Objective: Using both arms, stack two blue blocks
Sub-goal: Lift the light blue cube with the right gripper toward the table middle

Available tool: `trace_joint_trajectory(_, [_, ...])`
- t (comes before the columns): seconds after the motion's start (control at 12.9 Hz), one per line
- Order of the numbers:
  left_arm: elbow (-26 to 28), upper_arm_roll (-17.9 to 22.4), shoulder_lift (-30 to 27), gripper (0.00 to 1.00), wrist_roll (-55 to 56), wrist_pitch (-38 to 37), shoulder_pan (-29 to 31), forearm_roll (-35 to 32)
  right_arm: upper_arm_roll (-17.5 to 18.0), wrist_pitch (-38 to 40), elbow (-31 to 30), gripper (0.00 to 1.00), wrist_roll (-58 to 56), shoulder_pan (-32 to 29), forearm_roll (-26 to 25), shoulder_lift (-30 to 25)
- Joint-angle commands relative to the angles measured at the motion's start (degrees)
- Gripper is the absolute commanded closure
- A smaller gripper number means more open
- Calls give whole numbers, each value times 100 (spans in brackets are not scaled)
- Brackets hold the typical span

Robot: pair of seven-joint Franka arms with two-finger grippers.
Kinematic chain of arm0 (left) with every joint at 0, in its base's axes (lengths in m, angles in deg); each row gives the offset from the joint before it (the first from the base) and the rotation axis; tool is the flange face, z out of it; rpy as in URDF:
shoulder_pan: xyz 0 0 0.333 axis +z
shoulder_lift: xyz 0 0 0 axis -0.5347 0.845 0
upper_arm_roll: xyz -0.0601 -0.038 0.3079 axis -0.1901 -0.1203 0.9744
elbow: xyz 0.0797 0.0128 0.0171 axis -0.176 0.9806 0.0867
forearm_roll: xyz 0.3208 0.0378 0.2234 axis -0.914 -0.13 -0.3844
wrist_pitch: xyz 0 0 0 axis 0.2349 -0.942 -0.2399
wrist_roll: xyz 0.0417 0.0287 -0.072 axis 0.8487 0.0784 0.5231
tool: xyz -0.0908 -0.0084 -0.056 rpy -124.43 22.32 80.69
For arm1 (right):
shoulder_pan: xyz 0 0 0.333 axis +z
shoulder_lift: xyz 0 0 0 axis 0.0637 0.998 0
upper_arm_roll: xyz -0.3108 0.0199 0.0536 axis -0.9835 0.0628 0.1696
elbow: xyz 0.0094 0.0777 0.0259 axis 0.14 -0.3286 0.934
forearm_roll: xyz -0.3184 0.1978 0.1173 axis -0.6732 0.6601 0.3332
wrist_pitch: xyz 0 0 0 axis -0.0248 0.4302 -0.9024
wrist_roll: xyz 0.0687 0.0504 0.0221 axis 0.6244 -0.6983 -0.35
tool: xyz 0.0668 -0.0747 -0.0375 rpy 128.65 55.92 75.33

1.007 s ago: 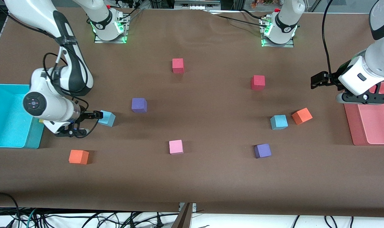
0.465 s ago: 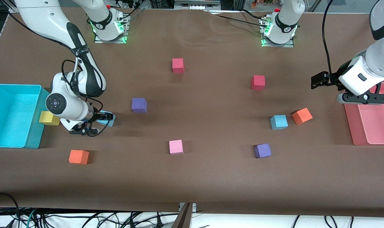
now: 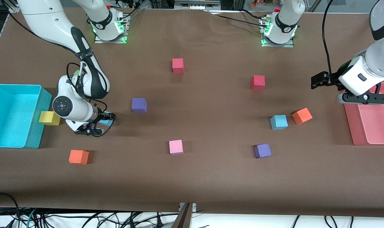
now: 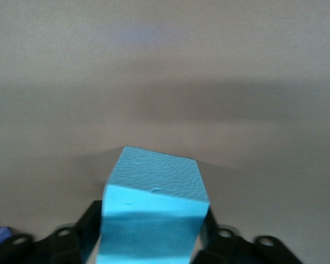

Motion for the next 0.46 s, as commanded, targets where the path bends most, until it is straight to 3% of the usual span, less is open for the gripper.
trace_joint_trajectory(0.0, [-184,22,76,0,-9,-137,-11,8,48,-15,6,100,-22,3,63,-37])
trace_joint_trajectory(0.15, [-184,22,76,0,-9,-137,-11,8,135,176,207,100,-67,29,45,-116])
trace_joint_trajectory(0.39, [-175,22,76,0,-18,-137,-11,8,330,1537,1584,100,396,257,54,-20])
